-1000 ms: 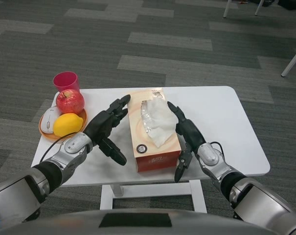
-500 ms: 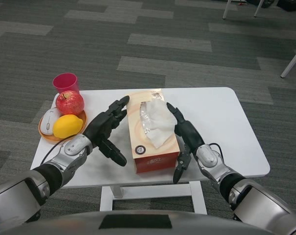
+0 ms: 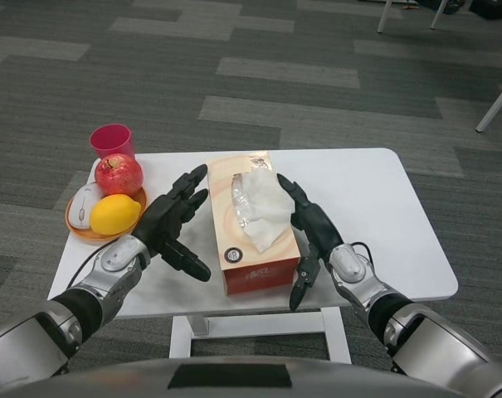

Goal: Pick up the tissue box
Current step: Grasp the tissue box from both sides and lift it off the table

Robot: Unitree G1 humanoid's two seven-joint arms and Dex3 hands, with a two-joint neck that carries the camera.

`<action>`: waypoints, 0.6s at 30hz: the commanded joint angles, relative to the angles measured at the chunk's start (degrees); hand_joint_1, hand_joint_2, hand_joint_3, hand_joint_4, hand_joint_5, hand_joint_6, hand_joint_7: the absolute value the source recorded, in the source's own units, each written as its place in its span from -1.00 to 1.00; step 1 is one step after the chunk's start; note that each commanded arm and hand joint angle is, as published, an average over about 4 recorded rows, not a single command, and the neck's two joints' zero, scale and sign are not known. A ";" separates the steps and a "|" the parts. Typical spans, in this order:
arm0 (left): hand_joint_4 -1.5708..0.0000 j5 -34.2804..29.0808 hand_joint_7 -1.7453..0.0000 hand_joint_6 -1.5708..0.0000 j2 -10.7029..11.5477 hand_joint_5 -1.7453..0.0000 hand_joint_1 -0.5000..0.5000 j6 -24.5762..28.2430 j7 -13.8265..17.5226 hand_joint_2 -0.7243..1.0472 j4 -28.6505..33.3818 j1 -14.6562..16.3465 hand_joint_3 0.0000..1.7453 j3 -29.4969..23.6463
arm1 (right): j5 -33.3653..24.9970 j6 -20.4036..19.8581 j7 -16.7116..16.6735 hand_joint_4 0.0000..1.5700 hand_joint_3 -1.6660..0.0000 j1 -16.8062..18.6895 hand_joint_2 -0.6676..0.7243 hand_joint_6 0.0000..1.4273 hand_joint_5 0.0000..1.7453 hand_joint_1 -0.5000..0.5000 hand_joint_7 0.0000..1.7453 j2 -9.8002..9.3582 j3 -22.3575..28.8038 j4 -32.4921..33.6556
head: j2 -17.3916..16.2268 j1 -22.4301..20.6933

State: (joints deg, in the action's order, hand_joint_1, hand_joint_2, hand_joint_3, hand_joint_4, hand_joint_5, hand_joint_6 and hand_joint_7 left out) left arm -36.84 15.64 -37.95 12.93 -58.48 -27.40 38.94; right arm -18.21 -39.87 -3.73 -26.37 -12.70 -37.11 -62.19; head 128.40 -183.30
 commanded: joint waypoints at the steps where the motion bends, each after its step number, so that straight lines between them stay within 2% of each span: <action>1: 1.00 0.34 0.92 1.00 0.37 0.65 1.00 -0.52 0.41 -0.40 -0.10 1.30 -1.00 -1.63 | -0.07 -0.04 0.17 -0.60 1.00 -0.33 1.00 -1.00 -1.00 -0.25 -0.92 0.20 0.71 0.38 | 0.10 -0.20; 7: 1.00 0.34 0.92 1.00 0.44 0.65 1.00 -1.09 0.61 -0.50 0.05 2.35 -1.00 -3.80 | -0.07 -0.04 0.15 -0.60 1.00 -0.22 1.00 -1.00 -1.00 -0.25 -0.92 0.13 0.79 0.32 | 0.19 -0.44; 10: 1.00 0.49 0.92 1.00 0.44 0.65 1.00 -1.16 0.58 -0.45 -0.12 2.44 -1.00 -4.26 | -0.07 -0.10 0.17 -0.60 1.00 -0.09 1.00 -1.00 -1.00 -0.25 -0.92 0.20 0.82 0.36 | 0.14 -0.37; 18: 1.00 5.15 0.92 1.00 0.13 0.56 1.00 -0.24 0.47 -0.47 -1.42 1.74 -1.00 -3.52 | -0.07 -0.13 0.17 -0.60 1.00 0.09 1.00 -1.00 -1.00 -0.25 -0.92 0.22 0.60 0.63 | 0.00 0.07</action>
State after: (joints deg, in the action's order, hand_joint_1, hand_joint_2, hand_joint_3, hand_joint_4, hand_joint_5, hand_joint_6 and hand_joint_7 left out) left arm -32.92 15.87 -38.54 13.28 -58.88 -25.69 35.03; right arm -18.21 -39.87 -3.59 -26.36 -12.60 -36.85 -62.14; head 128.40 -183.28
